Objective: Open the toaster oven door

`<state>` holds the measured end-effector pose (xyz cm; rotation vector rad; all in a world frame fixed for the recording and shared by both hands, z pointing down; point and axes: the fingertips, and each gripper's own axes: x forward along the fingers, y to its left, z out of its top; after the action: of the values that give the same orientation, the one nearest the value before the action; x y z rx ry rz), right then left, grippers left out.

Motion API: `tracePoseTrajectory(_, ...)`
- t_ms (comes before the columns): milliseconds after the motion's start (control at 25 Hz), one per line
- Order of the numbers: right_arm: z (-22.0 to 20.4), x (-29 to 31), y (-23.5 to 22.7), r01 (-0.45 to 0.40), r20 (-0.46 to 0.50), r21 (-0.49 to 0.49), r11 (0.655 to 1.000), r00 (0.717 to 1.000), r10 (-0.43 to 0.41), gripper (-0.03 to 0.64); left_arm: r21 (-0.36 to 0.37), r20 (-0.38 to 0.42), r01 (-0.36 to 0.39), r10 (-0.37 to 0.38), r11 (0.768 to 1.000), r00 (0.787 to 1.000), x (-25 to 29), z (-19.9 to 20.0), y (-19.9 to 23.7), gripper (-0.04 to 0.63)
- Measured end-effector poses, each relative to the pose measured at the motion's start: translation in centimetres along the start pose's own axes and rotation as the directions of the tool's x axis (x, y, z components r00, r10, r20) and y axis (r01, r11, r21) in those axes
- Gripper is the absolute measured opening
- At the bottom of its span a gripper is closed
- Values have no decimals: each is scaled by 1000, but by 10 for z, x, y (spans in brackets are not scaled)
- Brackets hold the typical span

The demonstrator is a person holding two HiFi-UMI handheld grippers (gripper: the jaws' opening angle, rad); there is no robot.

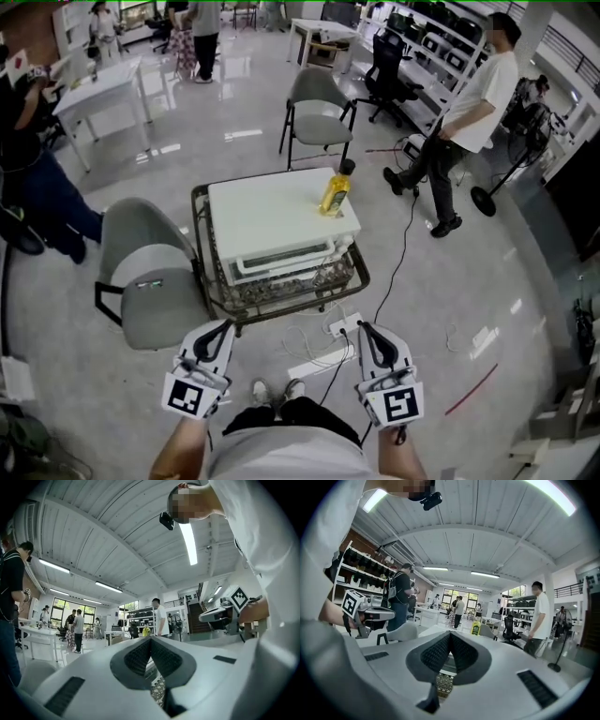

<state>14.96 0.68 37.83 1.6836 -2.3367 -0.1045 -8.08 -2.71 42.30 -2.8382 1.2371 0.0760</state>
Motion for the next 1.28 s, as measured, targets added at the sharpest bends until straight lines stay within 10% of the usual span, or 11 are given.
tracePoseTrajectory(1280,-27,82,-39,-202,12,-62,977,979,203,23,18,-33,-146,146,989,989,37,1,-7,15)
